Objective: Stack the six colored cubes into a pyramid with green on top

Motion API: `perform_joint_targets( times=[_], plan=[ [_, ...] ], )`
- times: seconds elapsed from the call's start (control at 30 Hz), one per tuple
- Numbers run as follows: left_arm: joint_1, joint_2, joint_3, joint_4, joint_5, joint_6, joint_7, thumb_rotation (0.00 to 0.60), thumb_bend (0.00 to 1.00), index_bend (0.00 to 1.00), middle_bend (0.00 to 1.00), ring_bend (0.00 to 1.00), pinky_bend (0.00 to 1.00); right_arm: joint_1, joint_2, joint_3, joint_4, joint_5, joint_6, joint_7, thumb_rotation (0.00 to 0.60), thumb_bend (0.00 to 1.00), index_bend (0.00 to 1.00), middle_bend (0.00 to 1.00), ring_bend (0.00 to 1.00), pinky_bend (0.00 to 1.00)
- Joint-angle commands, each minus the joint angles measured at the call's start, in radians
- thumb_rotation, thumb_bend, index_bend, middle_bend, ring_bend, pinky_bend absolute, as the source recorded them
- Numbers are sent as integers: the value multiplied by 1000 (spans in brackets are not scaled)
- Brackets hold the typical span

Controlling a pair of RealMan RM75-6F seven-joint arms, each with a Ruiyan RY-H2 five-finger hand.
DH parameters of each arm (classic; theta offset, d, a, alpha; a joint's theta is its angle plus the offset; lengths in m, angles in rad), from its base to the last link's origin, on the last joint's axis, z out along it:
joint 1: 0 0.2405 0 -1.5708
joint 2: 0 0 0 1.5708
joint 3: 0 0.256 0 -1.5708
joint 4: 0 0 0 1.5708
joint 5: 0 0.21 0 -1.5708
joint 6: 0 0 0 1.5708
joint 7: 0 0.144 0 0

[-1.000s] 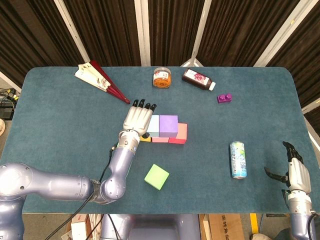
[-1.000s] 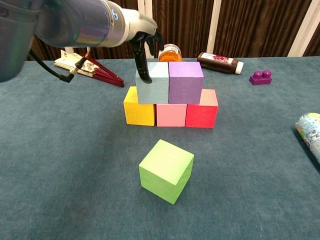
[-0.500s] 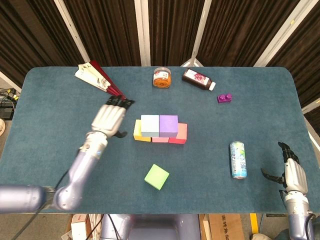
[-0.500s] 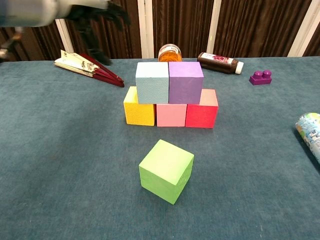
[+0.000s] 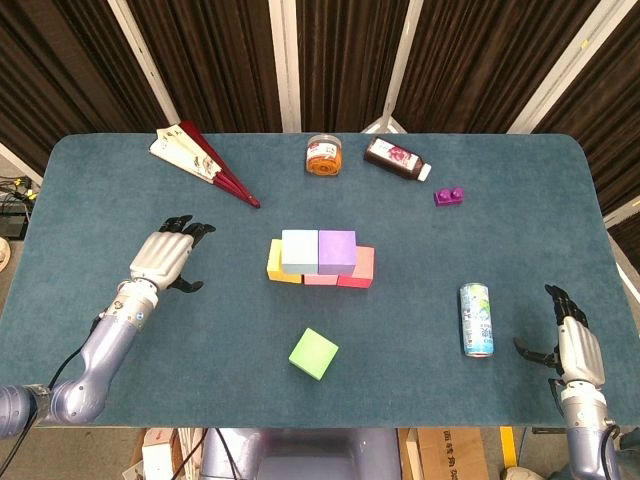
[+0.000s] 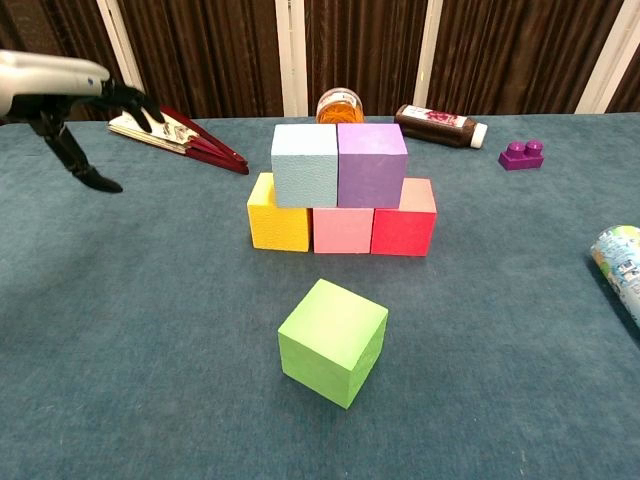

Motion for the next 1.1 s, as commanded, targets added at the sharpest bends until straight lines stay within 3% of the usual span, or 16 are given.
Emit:
perform_joint_targets(
  times=[0.03,0.53,1.1],
  plan=[
    [6,-39,22,45,11,-27,-5,600,269,162,156,0,0,1,-1,1,2,4,-1,-1,600,272,75,59,0,0],
    [-45,-190,35,129,-36,-53,75,600,272,153,166,0,0,2,7,5,8,15,-16,18,600,272,76,59,0,0],
    [-87,-280,25,167,-105,-42,141,600,272,112,162,0,0,-3,23,7,10,14,-24,47,600,272,76,59,0,0]
  ],
)
